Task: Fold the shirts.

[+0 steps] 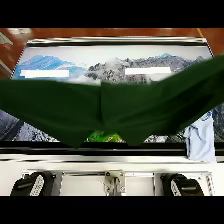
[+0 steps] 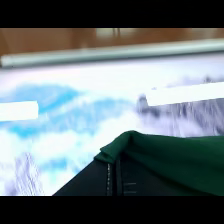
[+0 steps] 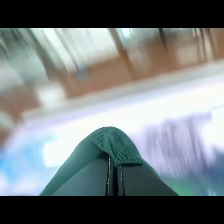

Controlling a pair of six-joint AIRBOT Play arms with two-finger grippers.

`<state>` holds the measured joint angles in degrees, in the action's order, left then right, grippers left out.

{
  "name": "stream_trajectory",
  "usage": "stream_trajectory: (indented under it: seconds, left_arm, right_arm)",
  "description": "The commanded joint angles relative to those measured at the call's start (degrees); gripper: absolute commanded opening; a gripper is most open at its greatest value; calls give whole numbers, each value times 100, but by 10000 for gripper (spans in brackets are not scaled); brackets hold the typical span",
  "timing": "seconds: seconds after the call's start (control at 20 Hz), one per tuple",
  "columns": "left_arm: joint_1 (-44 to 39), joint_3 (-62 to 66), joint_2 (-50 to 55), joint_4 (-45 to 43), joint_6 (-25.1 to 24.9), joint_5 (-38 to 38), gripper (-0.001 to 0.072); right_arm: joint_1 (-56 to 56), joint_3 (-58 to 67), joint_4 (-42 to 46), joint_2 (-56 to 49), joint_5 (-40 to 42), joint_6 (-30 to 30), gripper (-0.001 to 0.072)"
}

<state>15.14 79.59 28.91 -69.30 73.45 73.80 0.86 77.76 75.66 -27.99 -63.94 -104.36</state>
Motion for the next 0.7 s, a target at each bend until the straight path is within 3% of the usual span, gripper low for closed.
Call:
stream_trajectory:
  seconds: [0.0, 0.15, 0.4, 0.65]
  left_arm:
    - [7, -1056, -216, -125, 140, 566, 37]
    - [7, -2087, -437, -116, 142, 455, 36]
    - [7, -3298, -409, 540, 144, -437, 37]
    - [7, -4400, -302, 1644, 140, -1261, 37]
  right_arm:
    - [-7, -195, 26, -387, -2326, 4, 52]
    - [-4, -892, -197, -846, -1945, 4, 52]
    - [-4, -1753, -249, -2415, 704, -42, 52]
    - [-4, -1753, -1012, -4295, 2448, 11, 53]
